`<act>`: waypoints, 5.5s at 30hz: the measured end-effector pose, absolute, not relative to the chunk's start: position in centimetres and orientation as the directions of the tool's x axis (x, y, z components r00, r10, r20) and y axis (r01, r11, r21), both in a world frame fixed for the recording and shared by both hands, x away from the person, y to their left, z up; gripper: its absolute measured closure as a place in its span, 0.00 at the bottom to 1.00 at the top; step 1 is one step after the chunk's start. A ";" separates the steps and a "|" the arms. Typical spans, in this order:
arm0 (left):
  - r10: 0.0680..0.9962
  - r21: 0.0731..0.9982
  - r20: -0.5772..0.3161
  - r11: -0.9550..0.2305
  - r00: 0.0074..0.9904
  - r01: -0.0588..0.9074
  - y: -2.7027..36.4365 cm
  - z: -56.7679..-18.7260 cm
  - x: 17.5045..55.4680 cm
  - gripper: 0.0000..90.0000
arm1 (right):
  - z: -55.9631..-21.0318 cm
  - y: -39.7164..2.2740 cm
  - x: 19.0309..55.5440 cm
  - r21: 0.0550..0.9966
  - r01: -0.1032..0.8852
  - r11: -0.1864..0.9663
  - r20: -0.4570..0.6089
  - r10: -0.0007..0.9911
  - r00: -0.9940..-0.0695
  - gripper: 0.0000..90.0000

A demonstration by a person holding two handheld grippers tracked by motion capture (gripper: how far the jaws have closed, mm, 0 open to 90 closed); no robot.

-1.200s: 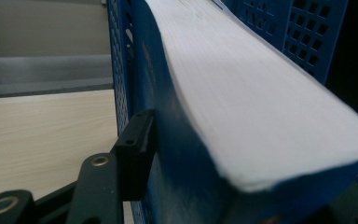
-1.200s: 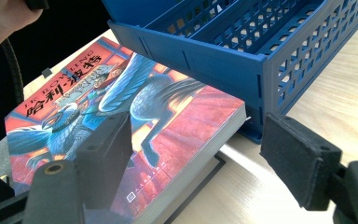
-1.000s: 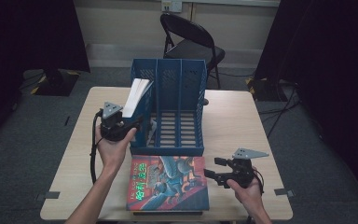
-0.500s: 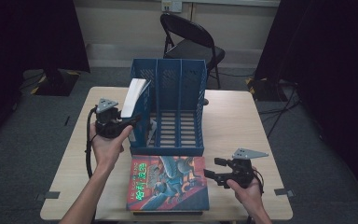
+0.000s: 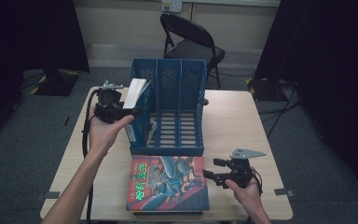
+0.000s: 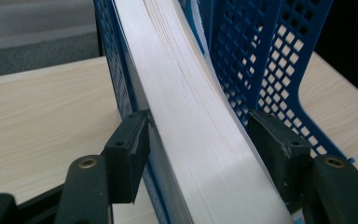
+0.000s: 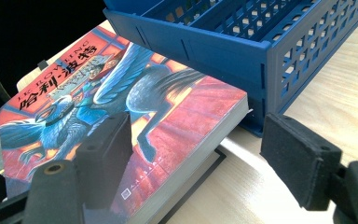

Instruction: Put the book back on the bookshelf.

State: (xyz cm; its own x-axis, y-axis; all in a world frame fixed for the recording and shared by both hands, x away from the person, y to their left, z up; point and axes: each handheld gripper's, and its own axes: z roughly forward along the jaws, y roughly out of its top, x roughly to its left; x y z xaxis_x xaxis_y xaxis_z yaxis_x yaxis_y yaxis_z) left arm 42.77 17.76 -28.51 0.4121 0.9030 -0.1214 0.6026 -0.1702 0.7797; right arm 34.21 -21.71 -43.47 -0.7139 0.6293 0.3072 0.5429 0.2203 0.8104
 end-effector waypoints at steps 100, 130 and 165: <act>0.989 0.304 -0.016 -0.133 0.145 0.943 12.1 -26.9 57.2 0.68 | -44.2 -22.8 34.6 0.777 0.594 0.208 0.364 0.620 -0.694 0.27; 0.970 0.473 -0.057 -0.181 0.235 0.862 14.0 -27.9 54.2 0.57 | -44.1 -22.7 34.3 0.782 0.588 0.207 0.355 0.627 -0.693 0.27; 0.895 0.714 -0.102 -0.239 0.435 0.658 17.6 -32.1 46.7 0.54 | -44.4 -21.7 34.2 0.776 0.585 0.236 0.341 0.624 -0.704 0.27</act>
State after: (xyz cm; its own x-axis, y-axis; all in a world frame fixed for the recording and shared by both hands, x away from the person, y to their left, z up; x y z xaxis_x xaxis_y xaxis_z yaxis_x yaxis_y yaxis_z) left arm 46.66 17.61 -32.14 0.4348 0.8948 -0.1017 0.6582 -0.2388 0.7140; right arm 34.24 -21.73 -44.38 -0.7035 0.6237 0.3407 0.5852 0.2364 0.7757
